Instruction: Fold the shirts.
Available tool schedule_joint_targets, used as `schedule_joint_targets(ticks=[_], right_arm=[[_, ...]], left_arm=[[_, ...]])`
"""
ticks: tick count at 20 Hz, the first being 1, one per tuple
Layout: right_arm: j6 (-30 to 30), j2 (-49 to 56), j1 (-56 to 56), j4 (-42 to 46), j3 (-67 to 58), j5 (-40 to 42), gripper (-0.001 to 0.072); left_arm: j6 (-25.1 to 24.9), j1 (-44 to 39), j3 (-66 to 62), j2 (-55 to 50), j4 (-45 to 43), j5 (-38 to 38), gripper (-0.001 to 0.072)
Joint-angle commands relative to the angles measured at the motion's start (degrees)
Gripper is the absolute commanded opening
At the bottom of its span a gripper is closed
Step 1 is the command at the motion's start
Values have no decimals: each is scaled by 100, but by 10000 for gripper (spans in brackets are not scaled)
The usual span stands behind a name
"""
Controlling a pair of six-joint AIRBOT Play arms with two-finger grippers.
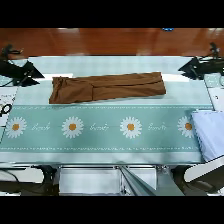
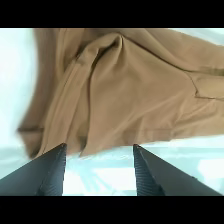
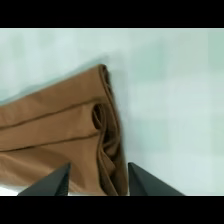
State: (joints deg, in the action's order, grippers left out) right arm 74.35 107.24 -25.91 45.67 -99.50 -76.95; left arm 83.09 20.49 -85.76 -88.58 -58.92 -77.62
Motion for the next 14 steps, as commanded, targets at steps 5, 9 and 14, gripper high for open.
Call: schedule_joint_targets(ticks=[5,9,14], right_arm=[[-118,-310,-442,334,905,302,418],[-2,107,-46,-120,1032,756,419],[79,688,391,-525,1029,835,419]], left_arm=[[-138,-393,3425,3327,-256,2326,510],[-136,-719,4159,3587,-76,2439,510],[-138,-907,4221,3335,116,2883,510]])
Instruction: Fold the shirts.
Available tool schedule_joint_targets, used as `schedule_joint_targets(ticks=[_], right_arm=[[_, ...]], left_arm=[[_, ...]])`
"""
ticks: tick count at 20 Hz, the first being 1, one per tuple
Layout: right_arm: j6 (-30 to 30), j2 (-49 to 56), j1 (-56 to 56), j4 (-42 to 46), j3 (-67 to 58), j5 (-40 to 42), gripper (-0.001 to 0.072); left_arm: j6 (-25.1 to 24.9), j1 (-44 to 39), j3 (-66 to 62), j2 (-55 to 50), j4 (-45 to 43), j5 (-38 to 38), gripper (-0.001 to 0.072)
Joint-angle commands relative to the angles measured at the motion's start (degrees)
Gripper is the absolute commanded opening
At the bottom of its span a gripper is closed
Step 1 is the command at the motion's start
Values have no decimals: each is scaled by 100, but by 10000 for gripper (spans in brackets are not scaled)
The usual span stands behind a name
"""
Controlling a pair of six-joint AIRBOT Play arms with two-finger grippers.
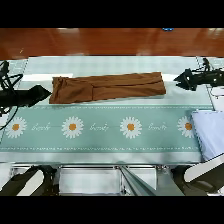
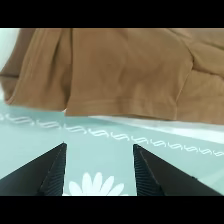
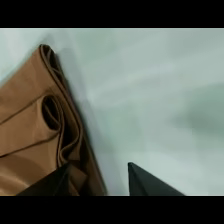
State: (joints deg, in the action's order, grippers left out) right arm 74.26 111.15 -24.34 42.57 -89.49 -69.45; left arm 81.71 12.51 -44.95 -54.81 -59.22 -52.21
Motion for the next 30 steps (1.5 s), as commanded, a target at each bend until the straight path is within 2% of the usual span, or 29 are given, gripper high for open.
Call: schedule_joint_targets(ticks=[1,8,9,10,11,12,13,14,15,16,18,20,24,27,30], right_arm=[[120,389,310,-238,28,68,419],[68,474,918,-358,-267,131,402],[68,474,1005,-326,-367,120,314],[44,474,1084,-293,-481,107,80],[-2,472,1137,-304,-603,63,26],[4,466,1134,-306,-772,-68,25],[2,422,1134,-295,-933,-243,25],[0,306,1132,-256,-1054,-400,25],[2,109,1113,-166,-1073,-426,25],[-15,-151,1086,-92,-1071,-468,25],[-256,-728,1102,-68,-1071,-713,25],[-254,-1327,1204,264,-1071,-815,25],[-52,-2310,1235,1196,-981,-1274,25],[28,-3051,1213,1373,-581,-1392,25],[26,-3821,1224,1360,59,-1342,25]], left_arm=[[0,-114,138,-98,234,385,510],[-2,-118,140,-334,444,376,510],[-2,-129,140,-345,444,382,510],[-2,-151,140,-354,442,428,509],[-2,-160,138,-363,459,492,509],[0,-157,136,-363,570,542,508],[-4,-160,122,-361,684,570,463],[-28,-160,107,-361,752,564,170],[-186,-177,107,-363,920,595,16],[-387,-238,103,-380,1169,743,15],[-413,-570,-42,-516,1650,1119,15],[-444,-1154,-459,-833,1679,1386,15],[-560,-2415,-1733,-1978,1657,1425,14],[-332,-3248,-2833,-3097,1657,1233,14],[-146,-4019,-4159,-4288,1639,584,14]])
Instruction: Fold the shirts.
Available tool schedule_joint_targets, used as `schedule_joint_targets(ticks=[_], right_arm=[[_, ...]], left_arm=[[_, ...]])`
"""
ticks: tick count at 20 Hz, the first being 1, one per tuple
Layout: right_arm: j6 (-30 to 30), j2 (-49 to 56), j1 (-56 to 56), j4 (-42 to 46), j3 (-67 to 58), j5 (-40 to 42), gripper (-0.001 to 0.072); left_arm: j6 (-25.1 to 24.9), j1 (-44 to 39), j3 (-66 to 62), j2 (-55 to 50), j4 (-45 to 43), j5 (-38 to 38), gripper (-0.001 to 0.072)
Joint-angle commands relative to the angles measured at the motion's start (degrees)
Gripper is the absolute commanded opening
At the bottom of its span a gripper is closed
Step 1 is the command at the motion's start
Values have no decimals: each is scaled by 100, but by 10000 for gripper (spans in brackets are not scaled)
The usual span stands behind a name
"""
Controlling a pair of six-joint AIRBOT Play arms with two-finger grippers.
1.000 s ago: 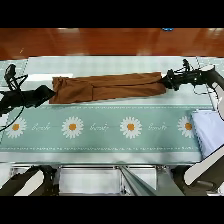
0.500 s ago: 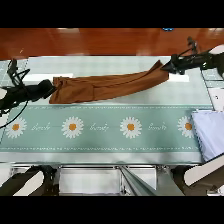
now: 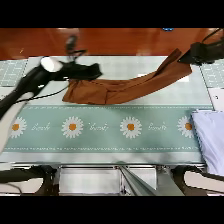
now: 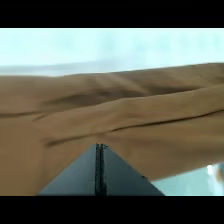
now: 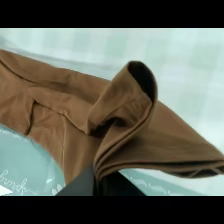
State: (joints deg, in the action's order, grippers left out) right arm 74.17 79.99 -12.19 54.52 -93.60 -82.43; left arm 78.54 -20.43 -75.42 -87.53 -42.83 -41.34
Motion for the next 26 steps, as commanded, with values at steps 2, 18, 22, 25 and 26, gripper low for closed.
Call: schedule_joint_targets(ticks=[2,18,22,25,26], right_arm=[[33,-1163,9,162,868,118,25],[306,-1757,354,-107,1241,450,26],[511,-1360,1250,-229,1108,1290,26],[533,-732,1982,-551,680,1777,26],[564,-459,2240,-605,525,1912,26]], left_arm=[[343,-1147,-1882,-1659,-155,-820,14],[732,-1429,-3088,-2433,-133,-1915,15],[125,-177,-2345,-1239,-221,-2186,15],[-208,732,-691,24,-236,-2052,15],[-350,1027,-11,570,-236,-1875,15]])
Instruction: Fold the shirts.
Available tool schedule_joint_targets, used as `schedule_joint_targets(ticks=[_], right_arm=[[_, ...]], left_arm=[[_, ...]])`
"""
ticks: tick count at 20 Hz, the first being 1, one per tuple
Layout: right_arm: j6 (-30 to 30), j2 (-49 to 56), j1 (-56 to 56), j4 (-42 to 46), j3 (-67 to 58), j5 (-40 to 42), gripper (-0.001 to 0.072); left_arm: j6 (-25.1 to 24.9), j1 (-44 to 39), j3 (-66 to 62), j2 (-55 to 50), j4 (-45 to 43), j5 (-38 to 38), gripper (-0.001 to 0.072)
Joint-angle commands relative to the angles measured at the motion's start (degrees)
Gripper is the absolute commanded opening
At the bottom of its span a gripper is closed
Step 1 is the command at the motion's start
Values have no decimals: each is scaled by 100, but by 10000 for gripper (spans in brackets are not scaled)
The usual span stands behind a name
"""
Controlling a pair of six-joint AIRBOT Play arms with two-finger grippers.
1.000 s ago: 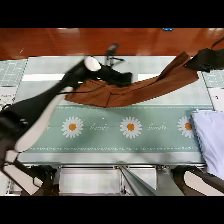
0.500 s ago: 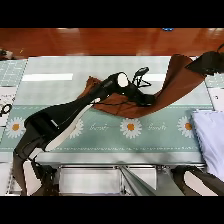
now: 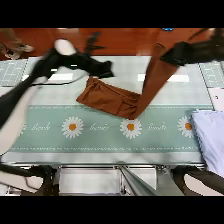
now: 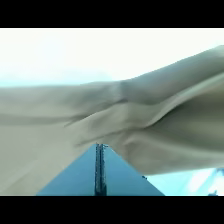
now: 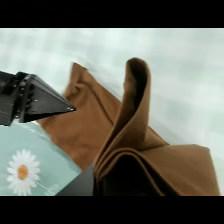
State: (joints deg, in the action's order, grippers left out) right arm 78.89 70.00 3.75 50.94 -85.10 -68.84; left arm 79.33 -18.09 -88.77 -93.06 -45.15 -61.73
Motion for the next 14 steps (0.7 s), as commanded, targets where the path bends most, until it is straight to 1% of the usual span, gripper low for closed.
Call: schedule_joint_targets(ticks=[1,3,7,10,14], right_arm=[[149,815,887,-302,-459,669,26],[177,1366,1379,-529,-592,1113,26],[210,2347,2131,-1012,-603,1974,25],[144,3014,2376,-1467,-719,2181,26],[173,3779,2544,-1657,-1416,2124,26]], left_arm=[[-516,1062,1934,1650,-4,378,15],[-522,1639,3093,2754,-2,809,15],[-566,2474,4520,4271,-7,859,15],[-562,2645,5040,4806,-4,855,15],[-564,2555,5268,4813,17,800,15]])
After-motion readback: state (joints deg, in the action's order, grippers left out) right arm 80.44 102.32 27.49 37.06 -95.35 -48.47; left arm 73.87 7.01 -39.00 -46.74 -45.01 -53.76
